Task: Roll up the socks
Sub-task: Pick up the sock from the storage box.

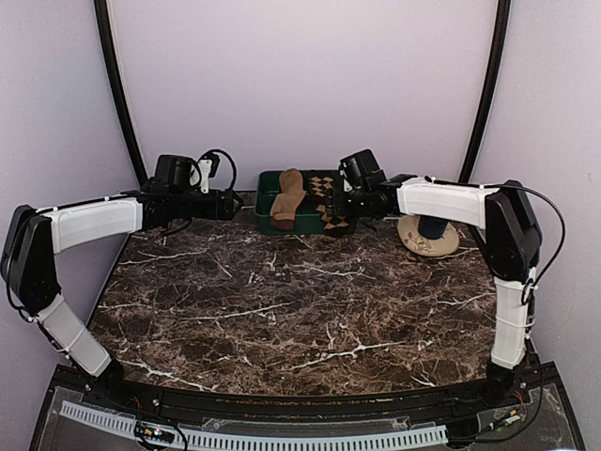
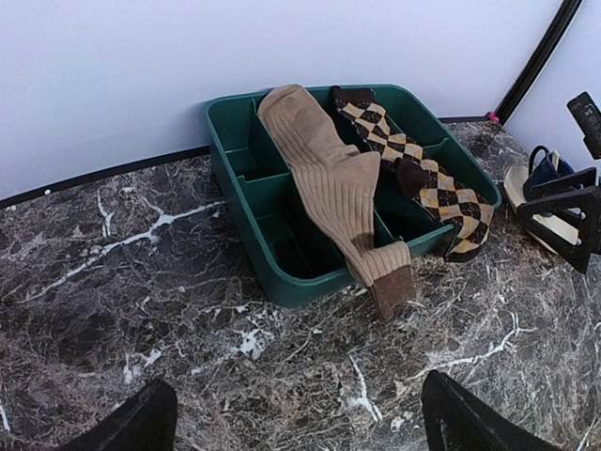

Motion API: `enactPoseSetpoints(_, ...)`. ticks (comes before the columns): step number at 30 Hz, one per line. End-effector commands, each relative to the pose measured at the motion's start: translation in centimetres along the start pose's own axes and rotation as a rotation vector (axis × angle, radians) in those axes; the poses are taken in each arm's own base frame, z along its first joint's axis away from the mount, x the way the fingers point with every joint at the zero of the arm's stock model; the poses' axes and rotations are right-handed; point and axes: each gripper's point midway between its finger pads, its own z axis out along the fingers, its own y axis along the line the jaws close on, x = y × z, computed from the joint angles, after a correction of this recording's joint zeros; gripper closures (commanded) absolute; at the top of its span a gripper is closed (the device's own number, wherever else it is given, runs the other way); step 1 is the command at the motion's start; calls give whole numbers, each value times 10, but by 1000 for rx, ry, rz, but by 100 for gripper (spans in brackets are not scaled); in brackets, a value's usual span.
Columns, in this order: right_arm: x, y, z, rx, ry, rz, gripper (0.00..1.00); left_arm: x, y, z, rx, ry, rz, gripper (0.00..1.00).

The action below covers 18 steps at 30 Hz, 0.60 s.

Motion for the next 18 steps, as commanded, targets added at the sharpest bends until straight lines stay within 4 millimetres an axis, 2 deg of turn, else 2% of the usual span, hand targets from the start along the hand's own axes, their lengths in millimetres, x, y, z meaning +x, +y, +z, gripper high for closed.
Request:
enactPoseSetpoints(1,11,2,11,-57,40,117,25,0,-3,-1,-3,20,-11,7)
enactPoseSetpoints(11,27,-18,38,-97,92,196,23,-1,-12,4,24,18,-26,8)
enactPoseSetpoints(18,32,-20,52,-147,103,215,22,-1,-12,6,19,18,-21,8)
